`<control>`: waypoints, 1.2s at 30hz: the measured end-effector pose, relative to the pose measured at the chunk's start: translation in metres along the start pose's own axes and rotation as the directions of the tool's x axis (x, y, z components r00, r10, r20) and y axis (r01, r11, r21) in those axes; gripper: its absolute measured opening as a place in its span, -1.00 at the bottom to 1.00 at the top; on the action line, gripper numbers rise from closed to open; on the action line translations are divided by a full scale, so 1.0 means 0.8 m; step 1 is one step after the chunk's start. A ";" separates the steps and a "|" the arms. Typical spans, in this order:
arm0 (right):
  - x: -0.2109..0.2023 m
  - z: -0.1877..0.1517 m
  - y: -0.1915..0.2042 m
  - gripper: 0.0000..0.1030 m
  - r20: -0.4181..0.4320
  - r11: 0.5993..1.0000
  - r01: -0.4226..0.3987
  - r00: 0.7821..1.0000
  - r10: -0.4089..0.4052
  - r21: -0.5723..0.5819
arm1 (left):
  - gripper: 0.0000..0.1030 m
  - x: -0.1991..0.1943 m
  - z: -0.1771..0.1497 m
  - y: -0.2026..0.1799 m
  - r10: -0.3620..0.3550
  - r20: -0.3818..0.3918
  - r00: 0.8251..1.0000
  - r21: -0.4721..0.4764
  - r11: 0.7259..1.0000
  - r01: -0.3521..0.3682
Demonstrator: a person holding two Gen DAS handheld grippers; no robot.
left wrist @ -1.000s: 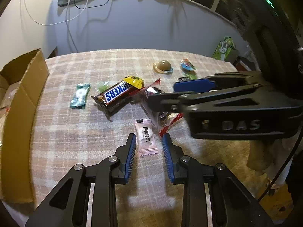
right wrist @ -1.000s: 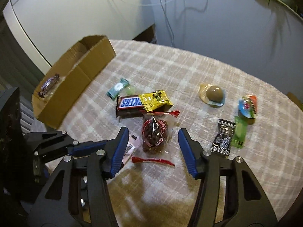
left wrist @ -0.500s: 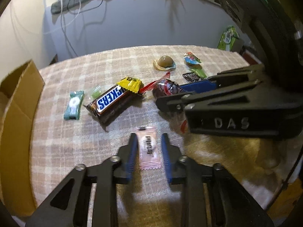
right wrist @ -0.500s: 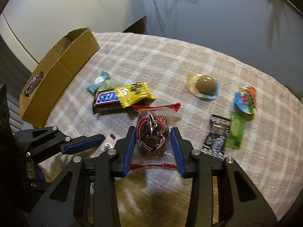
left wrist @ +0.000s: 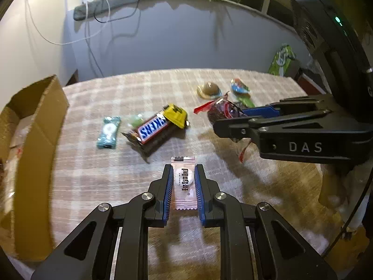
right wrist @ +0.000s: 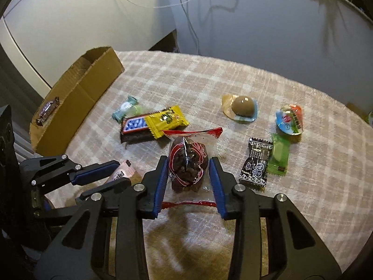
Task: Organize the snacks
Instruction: 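Grasp the pink candy with the left tool while the right tool grasps another chocolate bag, then carry both snacks over the box and open both tools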
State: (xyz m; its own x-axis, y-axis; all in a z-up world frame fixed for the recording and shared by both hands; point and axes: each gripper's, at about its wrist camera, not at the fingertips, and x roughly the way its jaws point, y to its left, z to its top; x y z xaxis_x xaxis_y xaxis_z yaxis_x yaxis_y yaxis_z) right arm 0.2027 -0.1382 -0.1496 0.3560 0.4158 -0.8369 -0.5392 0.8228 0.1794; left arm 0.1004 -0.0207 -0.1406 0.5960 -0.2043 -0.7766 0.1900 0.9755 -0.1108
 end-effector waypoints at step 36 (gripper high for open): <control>-0.003 0.110 0.200 -0.28 0.120 0.976 -0.105 0.984 0.129 -0.192 | -0.67 -0.130 0.018 0.177 0.211 0.203 0.956 -0.184 0.967 -0.174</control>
State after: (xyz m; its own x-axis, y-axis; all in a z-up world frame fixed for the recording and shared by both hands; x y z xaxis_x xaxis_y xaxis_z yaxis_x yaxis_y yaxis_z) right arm 0.1829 0.0266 -0.0736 0.3723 0.5622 -0.7385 -0.7102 0.6848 0.1633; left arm 0.0764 0.1375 -0.0670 0.7684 -0.0063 -0.6400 -0.0635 0.9943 -0.0861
